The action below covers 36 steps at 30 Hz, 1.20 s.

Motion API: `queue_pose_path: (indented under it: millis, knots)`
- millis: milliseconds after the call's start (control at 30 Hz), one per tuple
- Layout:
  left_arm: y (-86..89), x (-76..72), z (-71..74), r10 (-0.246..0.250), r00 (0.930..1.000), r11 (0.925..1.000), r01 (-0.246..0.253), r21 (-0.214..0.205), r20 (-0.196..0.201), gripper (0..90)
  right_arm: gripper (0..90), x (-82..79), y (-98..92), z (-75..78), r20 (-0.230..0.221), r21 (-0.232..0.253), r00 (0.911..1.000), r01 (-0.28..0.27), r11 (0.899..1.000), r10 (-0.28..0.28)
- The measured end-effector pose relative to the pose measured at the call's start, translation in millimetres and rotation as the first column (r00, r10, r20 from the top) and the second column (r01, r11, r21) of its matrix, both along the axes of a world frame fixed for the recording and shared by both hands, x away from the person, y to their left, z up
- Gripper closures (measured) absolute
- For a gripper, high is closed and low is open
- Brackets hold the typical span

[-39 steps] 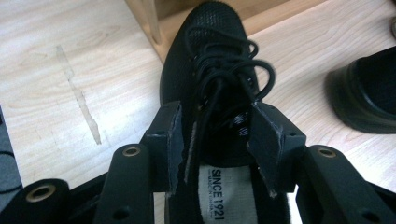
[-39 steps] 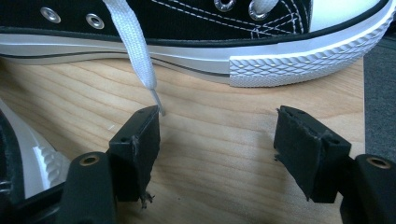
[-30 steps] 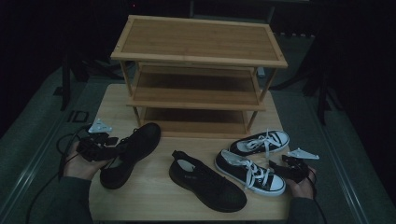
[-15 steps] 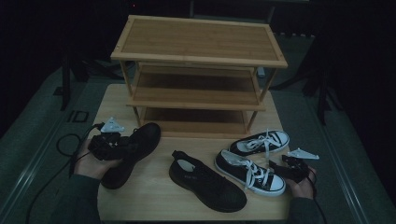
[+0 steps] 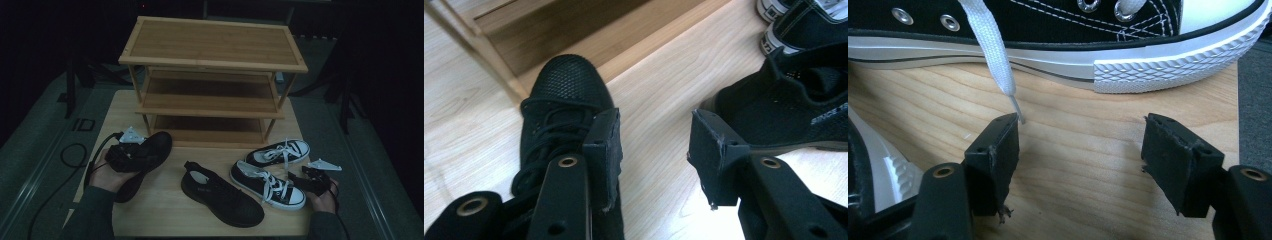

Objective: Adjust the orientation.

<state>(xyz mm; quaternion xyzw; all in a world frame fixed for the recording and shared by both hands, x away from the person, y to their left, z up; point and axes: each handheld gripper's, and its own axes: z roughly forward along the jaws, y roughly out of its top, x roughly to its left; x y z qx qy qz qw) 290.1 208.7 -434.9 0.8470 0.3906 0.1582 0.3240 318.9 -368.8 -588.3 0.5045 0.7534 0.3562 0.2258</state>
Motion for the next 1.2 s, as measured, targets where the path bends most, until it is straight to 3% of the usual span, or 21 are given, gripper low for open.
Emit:
queue_pose_path:
  millis: [667,1200]
  knots:
    - [-26.5,5.4,2.5,-0.062,0.9981,0.9981,0.062,-0.002,-0.001,57.5,31.1,0.0,0.0,0.0,0.000,0.000,1.0000,0.000,1.000,0.000]
    - [-56.7,12.2,2.0,-0.132,0.9912,0.9912,0.132,-0.007,-0.007,59.3,31.1,0.0,0.1,0.0,0.000,0.002,1.0000,0.001,1.000,-0.001]
